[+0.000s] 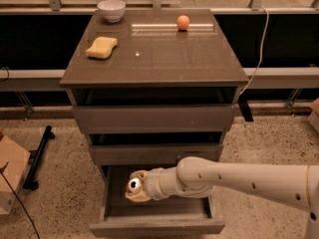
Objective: Pick coke can from bottom drawer and place on counter
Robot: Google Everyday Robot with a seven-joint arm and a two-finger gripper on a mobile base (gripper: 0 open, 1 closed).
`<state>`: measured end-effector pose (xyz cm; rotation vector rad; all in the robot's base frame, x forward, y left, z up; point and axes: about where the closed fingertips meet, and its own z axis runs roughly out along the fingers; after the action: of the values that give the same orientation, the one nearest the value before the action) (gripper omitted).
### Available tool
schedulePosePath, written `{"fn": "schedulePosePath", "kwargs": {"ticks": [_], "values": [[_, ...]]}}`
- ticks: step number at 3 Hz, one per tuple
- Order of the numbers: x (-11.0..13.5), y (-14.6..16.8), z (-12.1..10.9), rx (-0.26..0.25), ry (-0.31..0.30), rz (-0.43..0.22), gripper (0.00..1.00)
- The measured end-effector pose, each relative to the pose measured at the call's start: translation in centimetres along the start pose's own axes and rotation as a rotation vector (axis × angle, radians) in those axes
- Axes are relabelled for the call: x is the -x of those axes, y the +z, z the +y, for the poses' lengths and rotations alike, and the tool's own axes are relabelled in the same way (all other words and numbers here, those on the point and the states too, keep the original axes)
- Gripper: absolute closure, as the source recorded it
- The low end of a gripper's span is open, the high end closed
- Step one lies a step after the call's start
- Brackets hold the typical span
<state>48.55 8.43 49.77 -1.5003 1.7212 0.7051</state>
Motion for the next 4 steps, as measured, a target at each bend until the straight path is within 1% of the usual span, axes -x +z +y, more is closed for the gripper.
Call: {"fn": "schedulePosePath", "kwargs": {"ticks": [1,2,3,4], "values": [[2.9,-1.2,0.2,0.013,-0.071,0.029,1.0],[7.0,-2.3,0.7,0.019,-0.172,0.106,1.0],[11.4,-3.2,0.5,0.008,-0.25,0.188,1.0],[15.4,-5.1,-0.1,-0.041,-0.308,0.261,1.0]]}}
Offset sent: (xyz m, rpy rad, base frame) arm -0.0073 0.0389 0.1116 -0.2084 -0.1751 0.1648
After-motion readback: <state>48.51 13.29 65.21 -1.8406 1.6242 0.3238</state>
